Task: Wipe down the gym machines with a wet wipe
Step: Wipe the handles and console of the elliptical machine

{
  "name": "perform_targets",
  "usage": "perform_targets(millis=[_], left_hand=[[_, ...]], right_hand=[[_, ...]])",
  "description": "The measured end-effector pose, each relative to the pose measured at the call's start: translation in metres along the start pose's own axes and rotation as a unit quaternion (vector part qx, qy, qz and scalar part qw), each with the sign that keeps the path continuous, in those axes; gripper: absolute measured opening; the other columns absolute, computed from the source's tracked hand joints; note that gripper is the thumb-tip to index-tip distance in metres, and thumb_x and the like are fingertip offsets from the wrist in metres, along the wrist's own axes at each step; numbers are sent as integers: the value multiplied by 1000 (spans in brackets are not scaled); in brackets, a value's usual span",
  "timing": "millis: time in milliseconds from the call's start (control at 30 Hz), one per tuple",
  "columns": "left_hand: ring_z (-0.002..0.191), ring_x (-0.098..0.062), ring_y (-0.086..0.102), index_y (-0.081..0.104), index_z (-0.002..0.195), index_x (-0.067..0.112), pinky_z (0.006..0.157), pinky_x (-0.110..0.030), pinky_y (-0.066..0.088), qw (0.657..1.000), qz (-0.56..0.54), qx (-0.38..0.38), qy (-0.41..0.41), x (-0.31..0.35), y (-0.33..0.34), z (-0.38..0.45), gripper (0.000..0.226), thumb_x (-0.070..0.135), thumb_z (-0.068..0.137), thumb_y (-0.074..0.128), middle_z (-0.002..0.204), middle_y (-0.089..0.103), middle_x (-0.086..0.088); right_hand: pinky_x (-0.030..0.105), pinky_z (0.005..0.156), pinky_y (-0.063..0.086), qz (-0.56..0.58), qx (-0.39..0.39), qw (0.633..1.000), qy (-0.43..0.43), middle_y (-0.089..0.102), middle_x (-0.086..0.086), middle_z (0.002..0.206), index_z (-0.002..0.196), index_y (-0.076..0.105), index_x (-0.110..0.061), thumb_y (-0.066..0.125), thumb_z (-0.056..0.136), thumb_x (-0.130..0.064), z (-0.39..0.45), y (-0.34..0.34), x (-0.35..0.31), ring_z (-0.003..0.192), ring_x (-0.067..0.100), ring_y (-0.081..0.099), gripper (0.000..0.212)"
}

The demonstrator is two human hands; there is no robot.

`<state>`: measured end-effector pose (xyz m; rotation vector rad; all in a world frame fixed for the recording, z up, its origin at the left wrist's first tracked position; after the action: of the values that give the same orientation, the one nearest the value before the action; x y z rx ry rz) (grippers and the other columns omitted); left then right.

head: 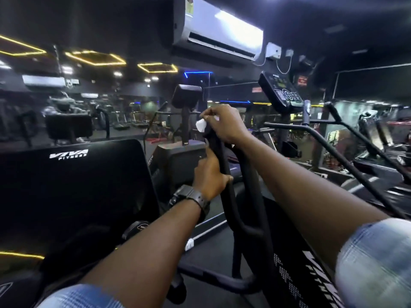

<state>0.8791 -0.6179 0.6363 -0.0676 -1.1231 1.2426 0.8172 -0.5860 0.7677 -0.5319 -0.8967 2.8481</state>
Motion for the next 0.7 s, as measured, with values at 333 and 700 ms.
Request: perform_targets(millis=[333, 700], left_hand=[[105, -41, 67, 39, 139, 5, 91, -46, 55, 999, -18, -3, -45, -8, 3, -1, 81, 23, 76, 87, 117, 69, -18], [104, -35, 67, 50, 123, 12, 93, -46, 55, 996, -58, -34, -55, -16, 4, -2, 64, 15, 71, 87, 113, 69, -13]], right_hand=[[25, 95, 41, -128, -59, 988, -65, 69, 2, 121, 121, 68, -16, 62, 87, -16, -4, -3, -26, 118, 21, 59, 34], [29, 93, 49, -193, -86, 972, -107, 74, 3, 107, 107, 75, -21, 62, 86, -15, -1, -5, -41, 105, 24, 66, 25]])
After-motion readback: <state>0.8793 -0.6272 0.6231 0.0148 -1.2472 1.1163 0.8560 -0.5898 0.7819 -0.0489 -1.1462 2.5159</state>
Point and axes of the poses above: each hand's wrist, its own z-axis towards the middle knuckle, its own y-axis out of the palm, x = y × z, the point moved 10 cm from there along z, towards the middle knuckle
